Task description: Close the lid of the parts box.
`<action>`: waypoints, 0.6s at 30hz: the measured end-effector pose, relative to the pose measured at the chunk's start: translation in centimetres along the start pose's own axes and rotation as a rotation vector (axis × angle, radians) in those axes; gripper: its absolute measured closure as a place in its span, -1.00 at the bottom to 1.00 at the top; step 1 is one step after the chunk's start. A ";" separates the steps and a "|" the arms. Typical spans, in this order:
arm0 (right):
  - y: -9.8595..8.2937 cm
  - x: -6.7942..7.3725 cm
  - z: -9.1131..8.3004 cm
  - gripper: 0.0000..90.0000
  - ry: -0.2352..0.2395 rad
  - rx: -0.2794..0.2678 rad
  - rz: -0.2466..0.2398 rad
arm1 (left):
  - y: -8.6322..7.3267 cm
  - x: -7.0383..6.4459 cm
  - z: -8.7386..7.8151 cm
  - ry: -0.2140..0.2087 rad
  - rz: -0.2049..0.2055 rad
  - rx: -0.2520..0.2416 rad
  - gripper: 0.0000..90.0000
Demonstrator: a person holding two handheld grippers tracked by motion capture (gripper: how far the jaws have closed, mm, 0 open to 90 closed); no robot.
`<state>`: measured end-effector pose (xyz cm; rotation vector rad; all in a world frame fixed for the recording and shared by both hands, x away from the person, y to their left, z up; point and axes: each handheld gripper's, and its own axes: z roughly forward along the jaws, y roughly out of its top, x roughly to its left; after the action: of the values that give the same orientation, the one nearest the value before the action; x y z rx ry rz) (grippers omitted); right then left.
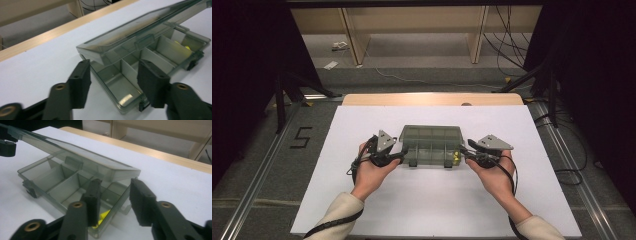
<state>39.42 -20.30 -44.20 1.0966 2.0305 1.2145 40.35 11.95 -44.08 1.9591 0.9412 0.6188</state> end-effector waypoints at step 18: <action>0.0 0.7 0.3 -0.17 0.161 0.047 -0.054 | 1.0 -0.4 -0.5 -0.058 -0.011 -0.036 -0.36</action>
<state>39.26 -19.58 -44.33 0.9866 2.2043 1.2698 40.13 11.48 -43.00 1.9291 0.8984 0.5656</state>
